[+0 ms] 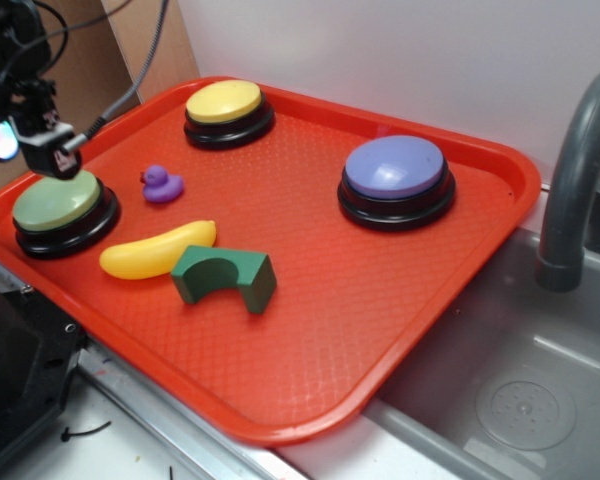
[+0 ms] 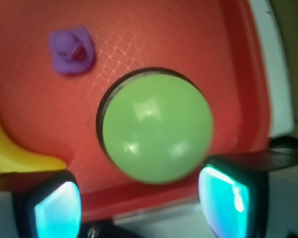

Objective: Push the green button.

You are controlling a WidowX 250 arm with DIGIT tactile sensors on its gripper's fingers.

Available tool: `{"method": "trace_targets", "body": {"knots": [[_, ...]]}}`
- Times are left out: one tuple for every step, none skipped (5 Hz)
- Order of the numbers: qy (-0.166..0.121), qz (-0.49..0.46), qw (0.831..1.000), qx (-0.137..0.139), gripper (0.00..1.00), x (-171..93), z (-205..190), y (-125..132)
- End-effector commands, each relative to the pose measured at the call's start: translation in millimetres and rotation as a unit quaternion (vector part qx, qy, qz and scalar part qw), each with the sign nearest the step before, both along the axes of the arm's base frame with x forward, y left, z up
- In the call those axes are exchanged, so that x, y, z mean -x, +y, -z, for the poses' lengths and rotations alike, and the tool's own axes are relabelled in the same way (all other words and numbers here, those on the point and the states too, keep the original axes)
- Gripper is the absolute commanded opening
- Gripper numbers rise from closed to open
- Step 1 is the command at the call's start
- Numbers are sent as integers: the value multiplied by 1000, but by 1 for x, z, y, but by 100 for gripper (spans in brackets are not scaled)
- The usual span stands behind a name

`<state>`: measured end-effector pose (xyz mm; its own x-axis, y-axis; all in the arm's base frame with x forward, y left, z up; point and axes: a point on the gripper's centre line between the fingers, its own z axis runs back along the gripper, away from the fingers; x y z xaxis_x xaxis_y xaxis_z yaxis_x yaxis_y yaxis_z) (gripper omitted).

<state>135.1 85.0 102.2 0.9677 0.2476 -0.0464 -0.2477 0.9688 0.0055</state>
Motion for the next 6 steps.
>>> {"method": "trace_targets", "body": {"knots": [[-33,-27,999,-17,100,-4,-28,7],[-26,-25,999,-12,100,-9,-33,5],[-10,-32,999,-8,100,-14,-39,2],[-18,-50,999,7,100,-14,-49,7],[-14,-58,998,5,100,-15,-54,11],[-13,-61,998,8,100,-14,-59,17]]}}
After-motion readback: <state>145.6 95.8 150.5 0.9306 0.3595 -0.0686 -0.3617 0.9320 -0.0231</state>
